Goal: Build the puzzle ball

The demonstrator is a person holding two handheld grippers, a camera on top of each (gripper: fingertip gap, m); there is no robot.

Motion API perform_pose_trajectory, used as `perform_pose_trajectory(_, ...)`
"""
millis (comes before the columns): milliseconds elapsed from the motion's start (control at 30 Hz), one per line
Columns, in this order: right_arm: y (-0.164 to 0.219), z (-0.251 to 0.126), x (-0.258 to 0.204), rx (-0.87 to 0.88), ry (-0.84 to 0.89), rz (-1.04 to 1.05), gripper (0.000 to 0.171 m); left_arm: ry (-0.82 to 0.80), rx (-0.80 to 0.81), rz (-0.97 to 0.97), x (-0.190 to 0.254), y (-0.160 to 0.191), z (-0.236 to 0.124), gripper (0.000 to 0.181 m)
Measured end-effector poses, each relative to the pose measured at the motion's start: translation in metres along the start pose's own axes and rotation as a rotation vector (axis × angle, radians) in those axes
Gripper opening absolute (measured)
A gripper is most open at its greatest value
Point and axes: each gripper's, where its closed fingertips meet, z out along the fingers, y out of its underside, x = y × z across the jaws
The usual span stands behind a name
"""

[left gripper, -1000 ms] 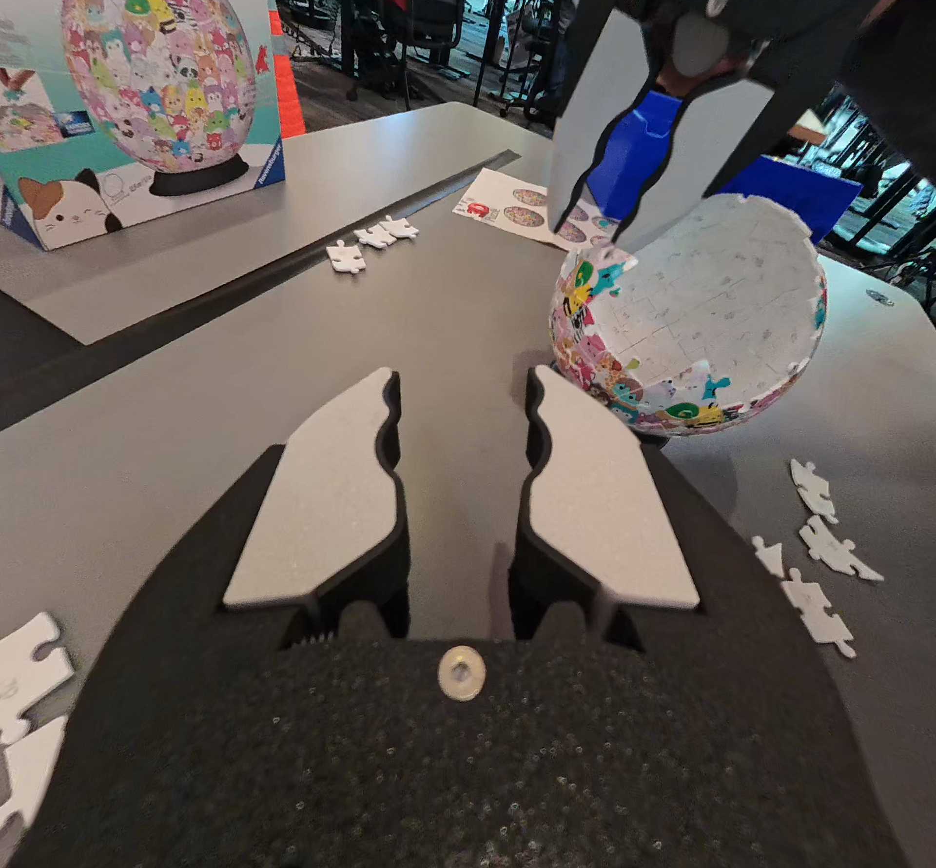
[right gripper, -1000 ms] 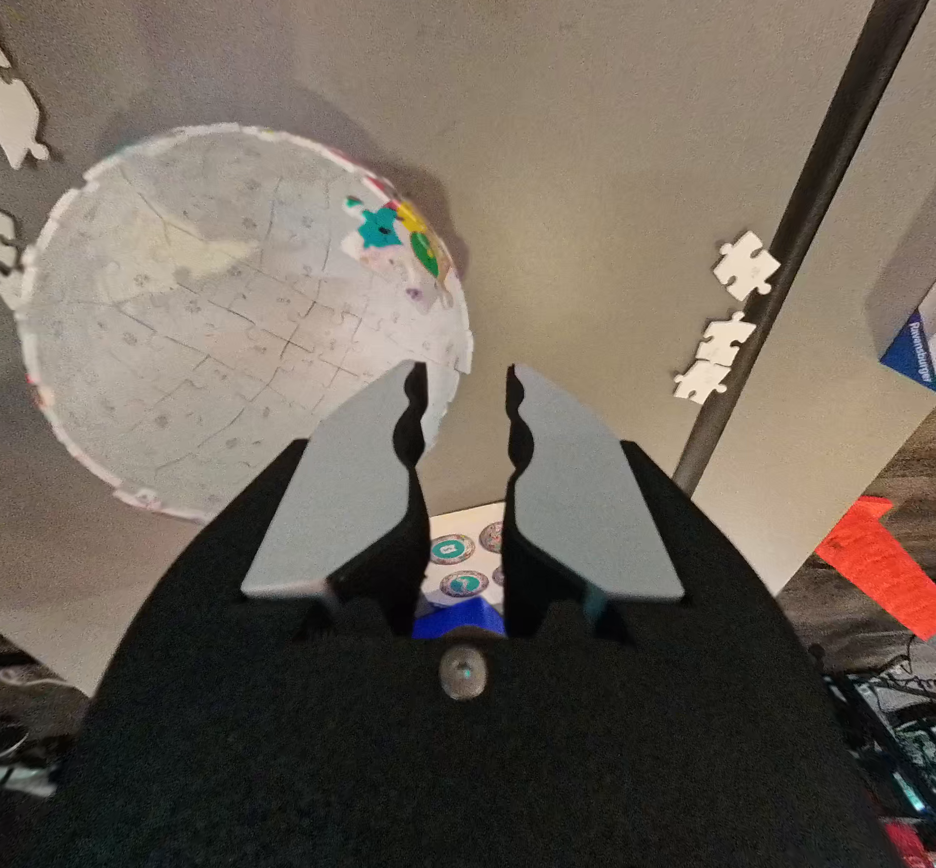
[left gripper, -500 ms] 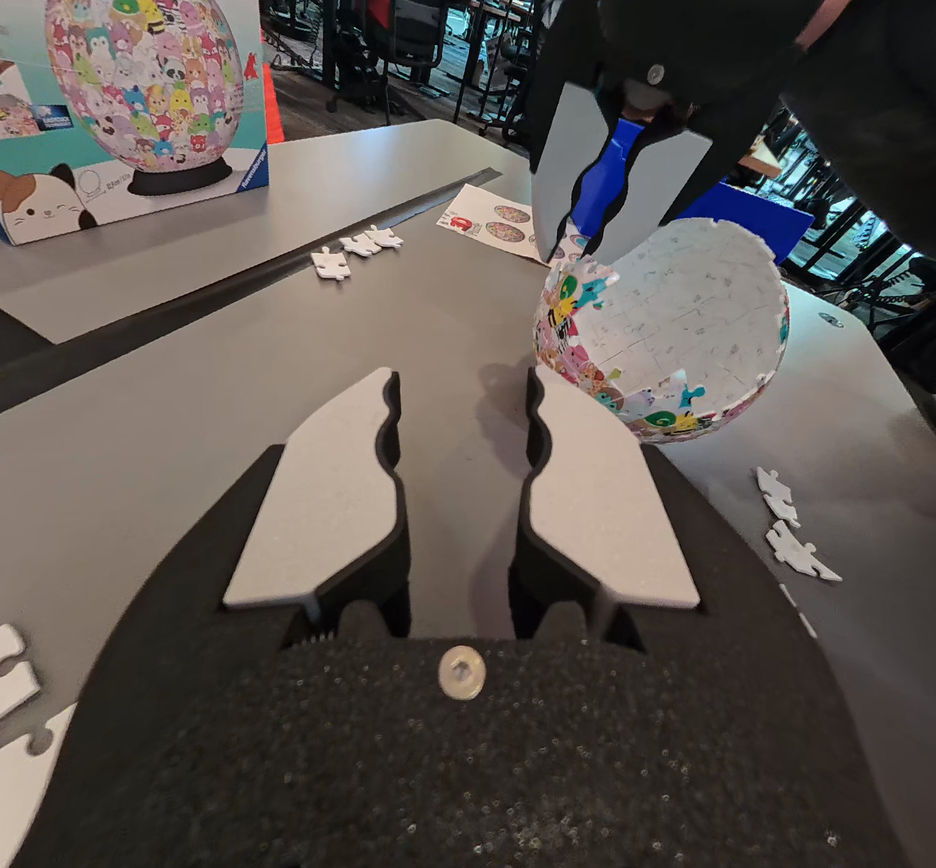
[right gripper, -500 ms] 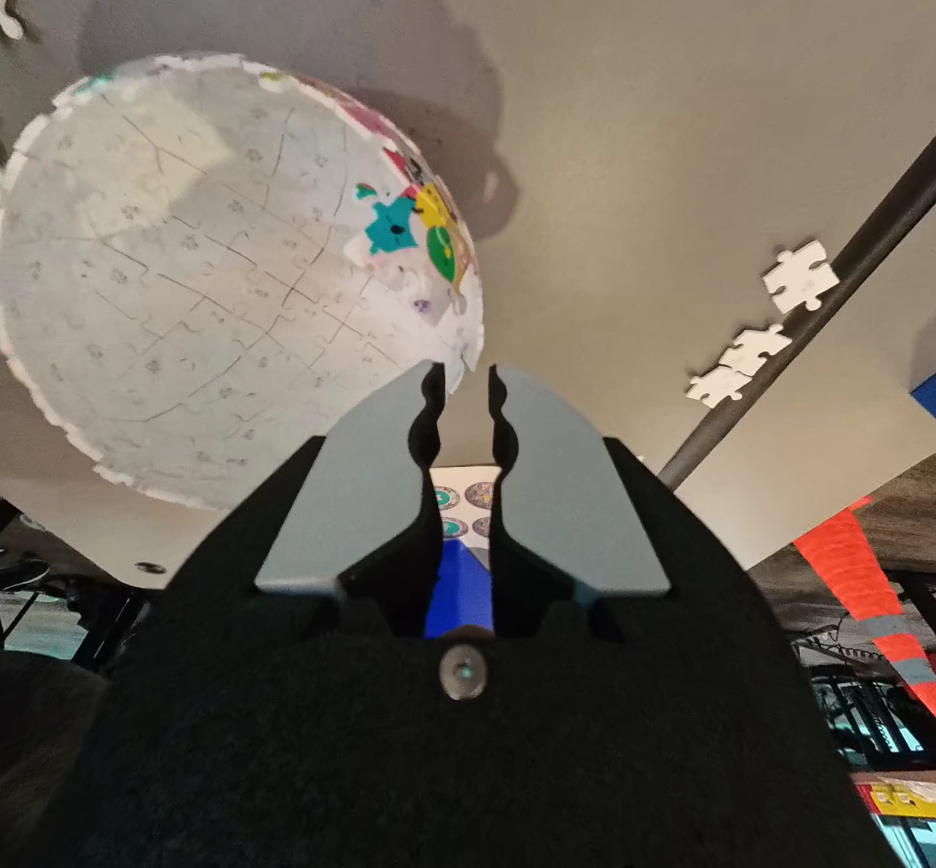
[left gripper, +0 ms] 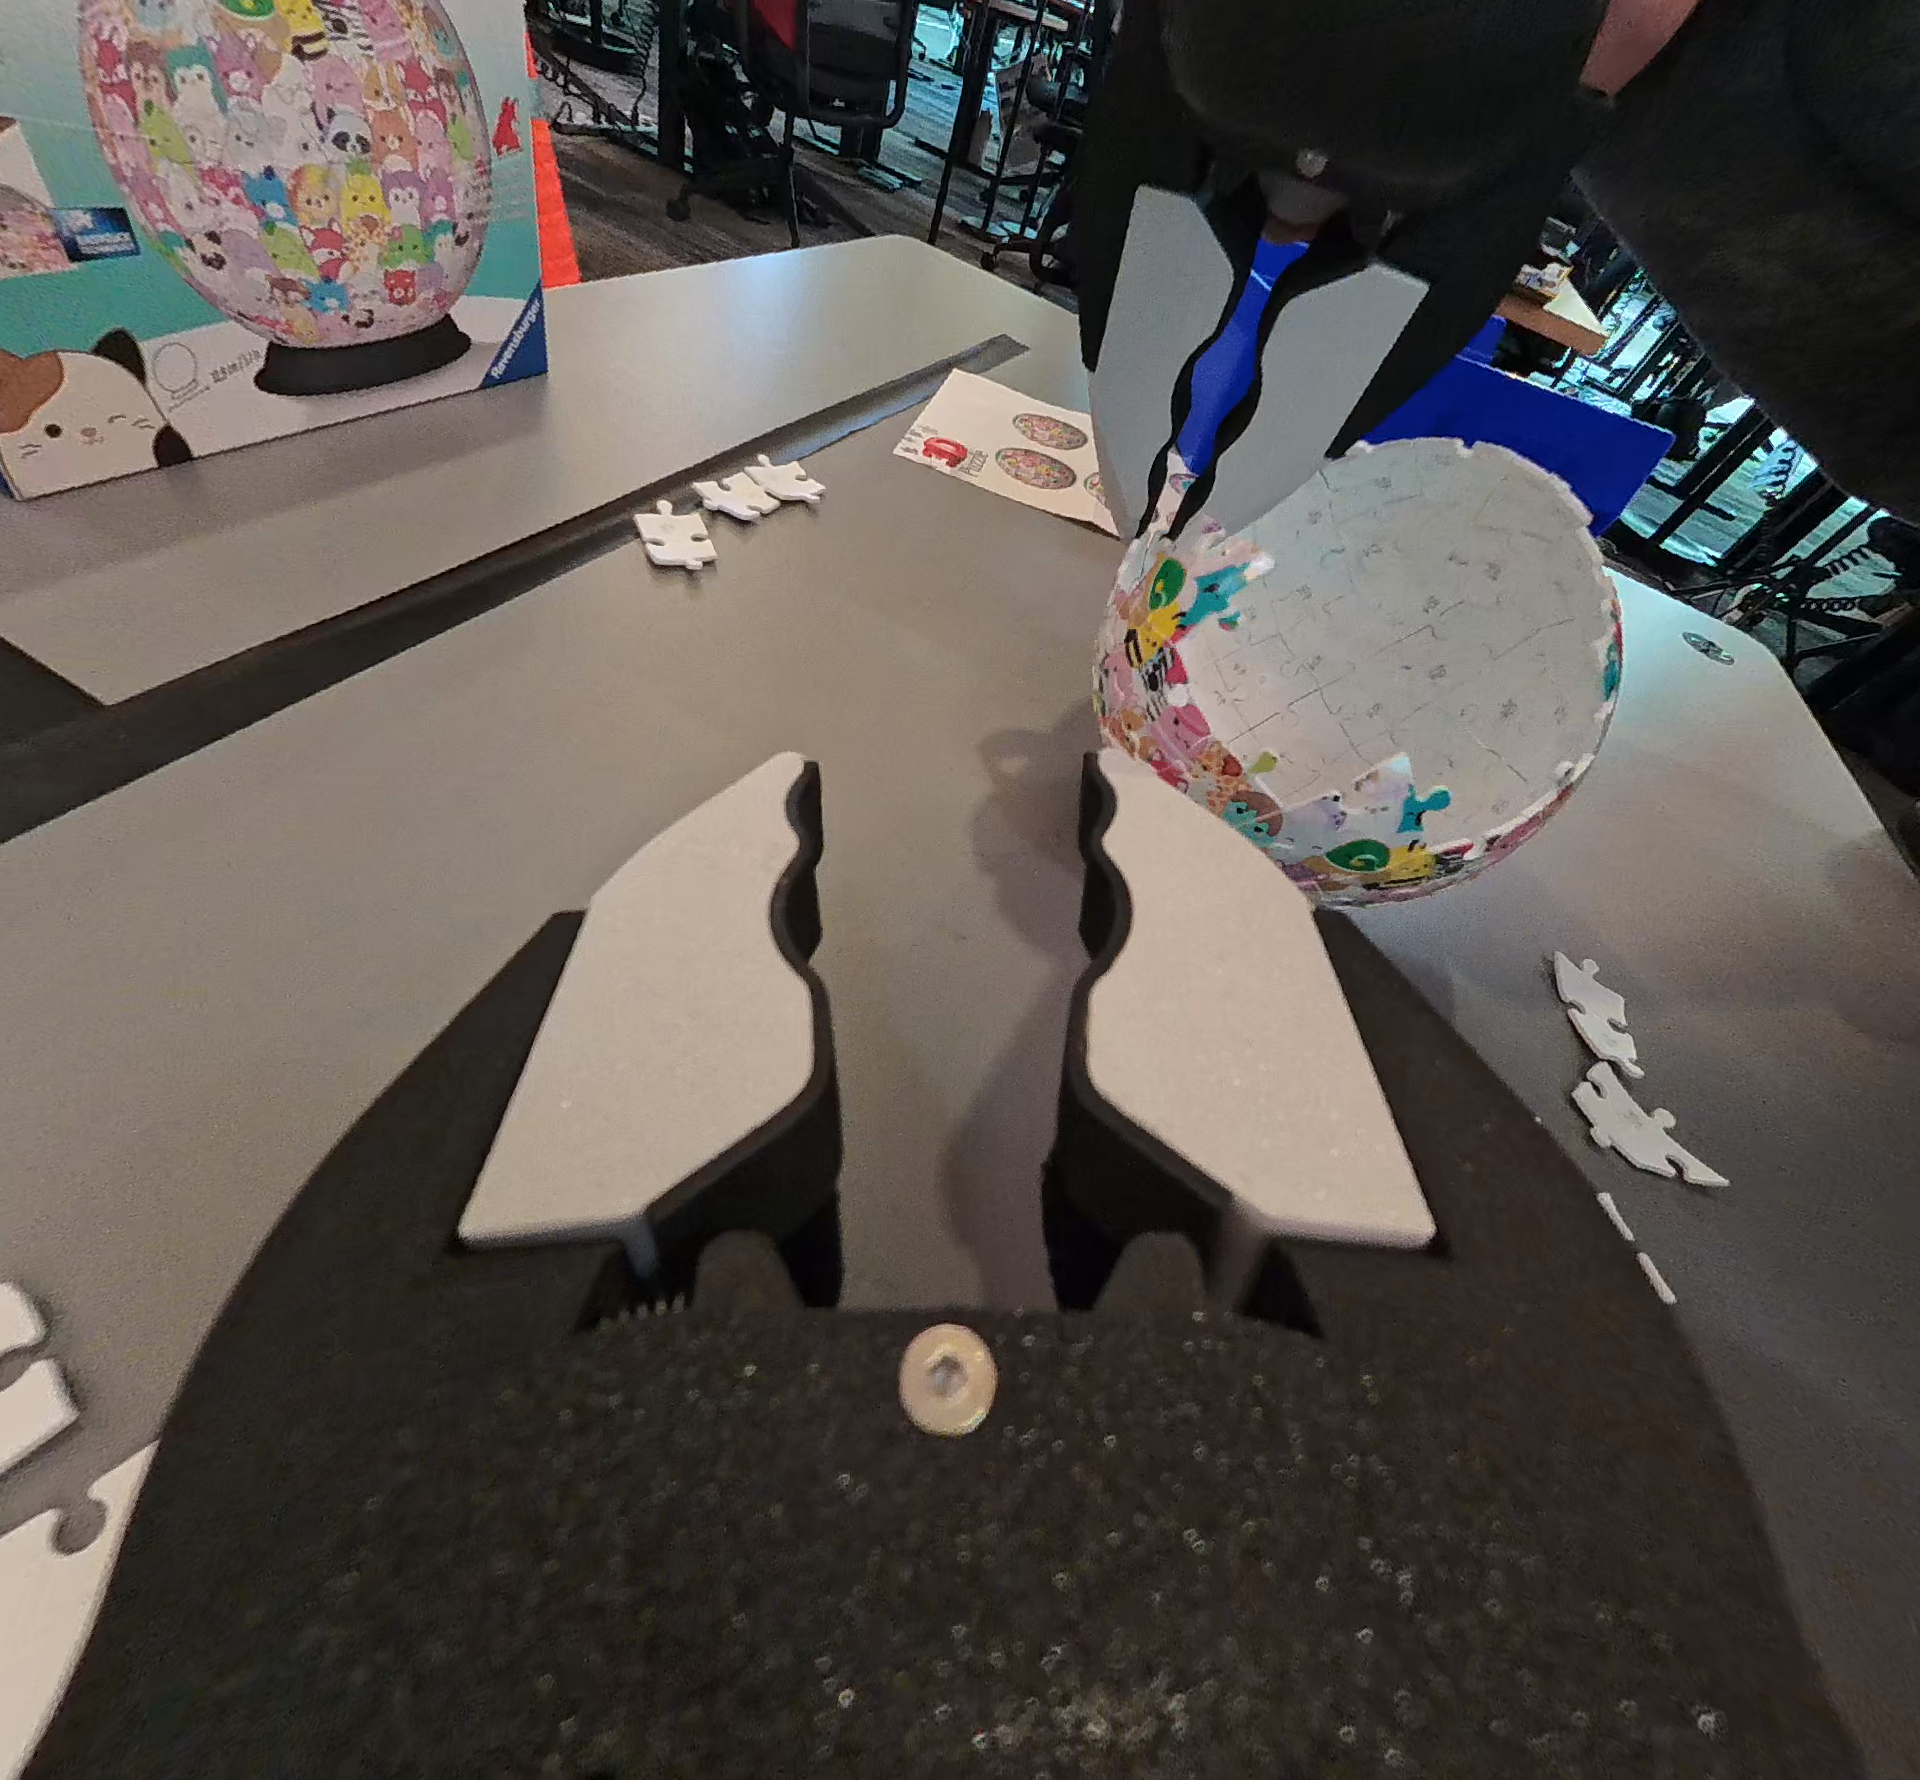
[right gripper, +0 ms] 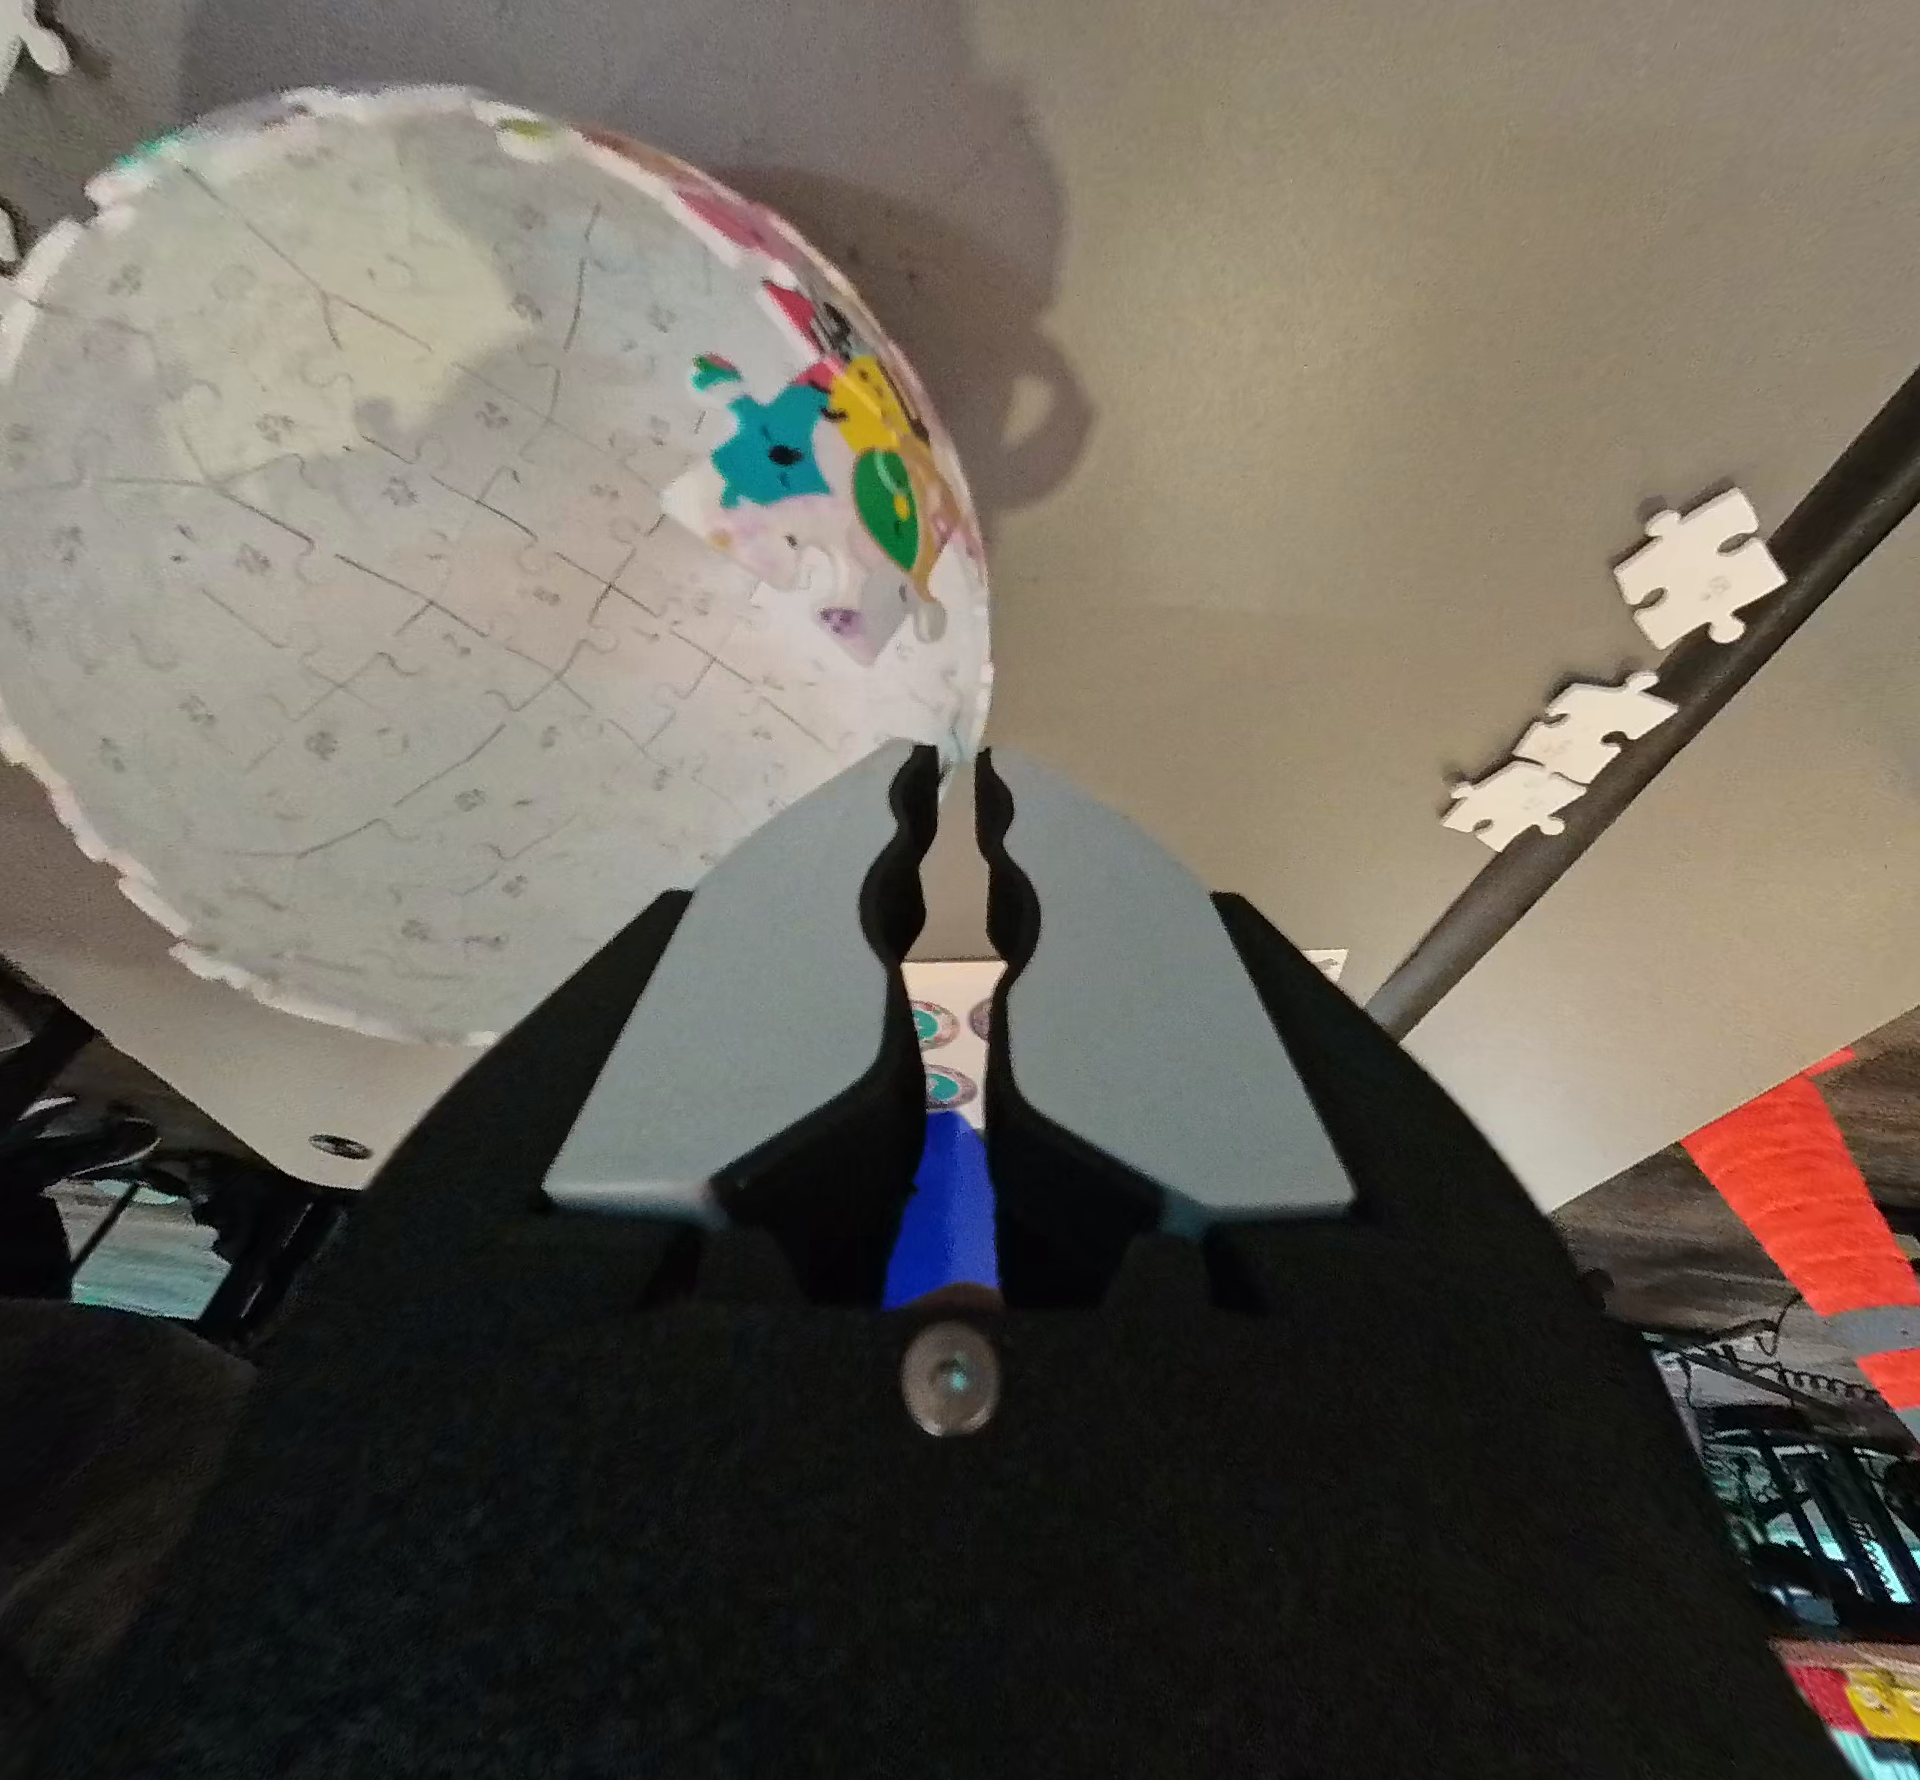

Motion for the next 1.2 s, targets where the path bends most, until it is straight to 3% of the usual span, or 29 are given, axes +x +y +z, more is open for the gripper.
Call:
perform_pose_trajectory(367, -0.002, 0.002, 0.002, -0.004, -0.004, 0.016, 0.005, -0.001, -0.003, 0.003, 0.0, 0.0, 0.001, 0.046)
perform_pose_trajectory(467, -0.003, 0.002, 0.002, -0.01, -0.015, 0.013, 0.017, -0.001, -0.004, 0.002, 0.0, 0.0, 0.001, 0.046)
perform_pose_trajectory(600, -0.008, 0.006, 0.002, -0.014, -0.016, -0.013, 0.02, 0.0, -0.006, 0.004, 0.0, 0.001, 0.001, 0.046)
perform_pose_trajectory(767, -0.011, 0.011, 0.002, -0.026, -0.027, -0.012, 0.006, -0.001, -0.007, 0.007, 0.001, 0.001, 0.001, 0.046)
perform_pose_trajectory(1067, -0.01, 0.012, 0.003, -0.022, -0.039, 0.009, 0.005, -0.001, -0.01, 0.007, 0.001, 0.001, 0.002, 0.046)
perform_pose_trajectory(1200, -0.006, 0.012, 0.003, -0.051, -0.032, 0.0, 0.018, -0.001, -0.01, 0.007, 0.001, 0.001, 0.002, 0.046)
